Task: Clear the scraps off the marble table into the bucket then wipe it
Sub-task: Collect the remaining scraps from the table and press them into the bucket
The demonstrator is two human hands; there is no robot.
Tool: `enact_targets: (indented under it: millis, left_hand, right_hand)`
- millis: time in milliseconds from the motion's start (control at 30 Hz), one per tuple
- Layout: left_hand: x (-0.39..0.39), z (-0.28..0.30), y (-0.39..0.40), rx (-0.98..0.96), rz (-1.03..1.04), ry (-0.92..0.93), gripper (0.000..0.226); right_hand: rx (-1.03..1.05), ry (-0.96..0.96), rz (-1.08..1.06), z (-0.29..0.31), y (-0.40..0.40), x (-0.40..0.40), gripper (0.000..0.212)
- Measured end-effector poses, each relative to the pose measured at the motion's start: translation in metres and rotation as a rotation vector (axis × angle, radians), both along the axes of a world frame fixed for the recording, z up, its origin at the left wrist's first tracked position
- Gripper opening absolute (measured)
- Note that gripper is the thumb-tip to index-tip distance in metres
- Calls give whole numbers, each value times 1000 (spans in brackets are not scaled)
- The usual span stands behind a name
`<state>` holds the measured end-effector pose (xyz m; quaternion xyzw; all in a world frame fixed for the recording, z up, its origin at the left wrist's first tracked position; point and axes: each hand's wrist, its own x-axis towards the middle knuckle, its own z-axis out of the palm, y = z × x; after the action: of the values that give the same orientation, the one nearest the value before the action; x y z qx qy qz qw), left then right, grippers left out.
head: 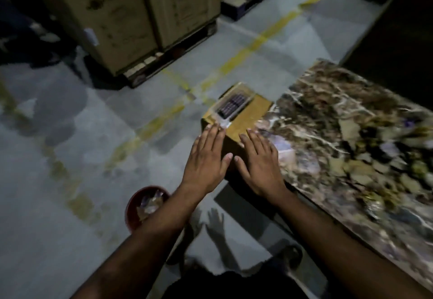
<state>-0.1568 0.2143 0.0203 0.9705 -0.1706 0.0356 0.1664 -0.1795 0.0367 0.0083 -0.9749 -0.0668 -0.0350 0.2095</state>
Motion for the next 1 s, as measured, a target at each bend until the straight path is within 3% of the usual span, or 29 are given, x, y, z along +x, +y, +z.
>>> enact_targets:
  millis: [400, 733, 867, 1000]
  left_hand:
    - [-25, -32, -305, 70, -417, 122, 67]
    - [15, -49, -396, 209, -616, 131, 84]
    - [57, -53, -423, 103, -588, 227, 87]
    - [102, -51, -445, -48, -530, 306, 75]
  right_hand:
    - [-17, 45, -384, -20, -293, -74, 61]
    - [16, 127, -630, -36, -378, -103, 59]
    - [37, 53, -774, -37, -418, -97, 60]
    - [1, -73, -1007, -26, -477, -79, 53]
